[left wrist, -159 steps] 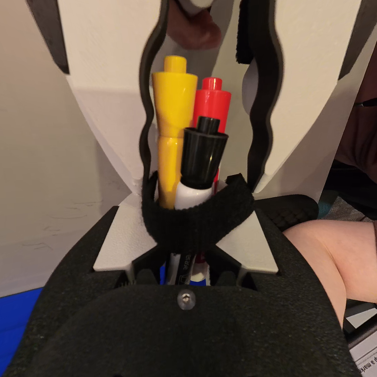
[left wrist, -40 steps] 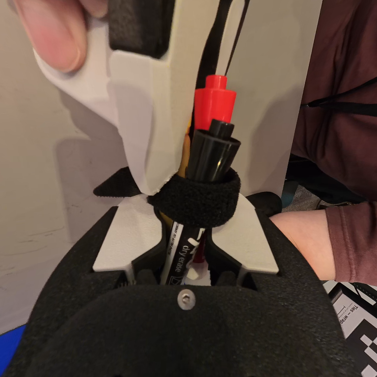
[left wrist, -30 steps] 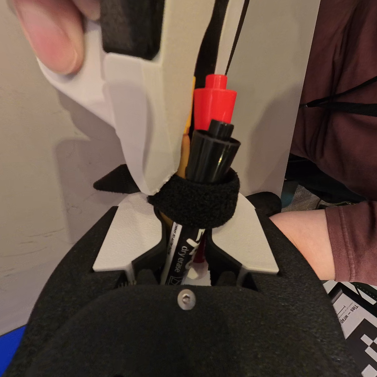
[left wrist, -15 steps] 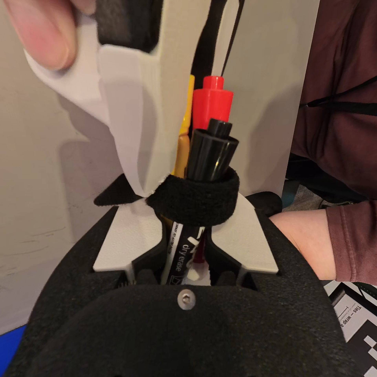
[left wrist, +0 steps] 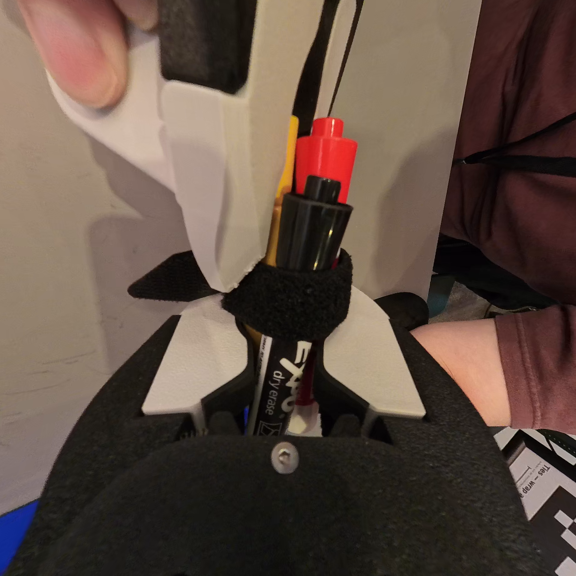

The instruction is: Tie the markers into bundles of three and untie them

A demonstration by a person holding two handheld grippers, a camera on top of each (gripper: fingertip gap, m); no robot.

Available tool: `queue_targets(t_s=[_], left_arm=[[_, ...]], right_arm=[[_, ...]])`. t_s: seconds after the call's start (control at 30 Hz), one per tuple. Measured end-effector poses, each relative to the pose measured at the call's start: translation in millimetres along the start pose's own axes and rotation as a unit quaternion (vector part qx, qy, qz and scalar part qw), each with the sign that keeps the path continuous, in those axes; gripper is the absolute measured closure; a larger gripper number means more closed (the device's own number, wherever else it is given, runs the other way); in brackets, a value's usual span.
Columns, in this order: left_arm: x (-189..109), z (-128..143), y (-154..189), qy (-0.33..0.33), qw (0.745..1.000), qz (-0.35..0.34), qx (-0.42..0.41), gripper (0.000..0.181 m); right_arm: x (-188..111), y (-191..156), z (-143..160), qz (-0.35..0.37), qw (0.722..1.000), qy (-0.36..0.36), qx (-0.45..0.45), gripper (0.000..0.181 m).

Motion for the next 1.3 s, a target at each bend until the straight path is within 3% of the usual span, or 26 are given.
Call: queue_targets(t_s=[0.27,0.63,0.87,1.3], left_arm=[[1.4,0.4,-0.7,-0.004,1.000,0.001,-0.005,0.138],[2.1,1.2,-2.1,-0.011,1.000,-0.003,-0.012,0.141],[2.2,1.8,-3.0,-0.010,1.000,-0.002,-0.015,0.140],[2.5,2.0,-2.1,-0.015,1.000,-0.005,-0.011,0.141]], right_arm=[[0.1,0.4,1.6,-0.005,1.000,0.001,0.017,0.159],[-1.1,0.4,4.3,0.033,0.999,0.009,-0.006,0.140],[-1.6,-1.3,5.6,0.021,1.000,0.007,0.001,0.152],[-2.3,-2.6,6.2,0.018,1.000,-0.003,-0.009,0.159]])
Point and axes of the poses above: each gripper's, where its closed fingertips meet, x out along the fingers, z out of its underside, y = z × x across the jaws, the point moved 8 cm from there along -x, back along the fingers, and after that the axes turned 11 degrees about y, right-handed, at the moved point
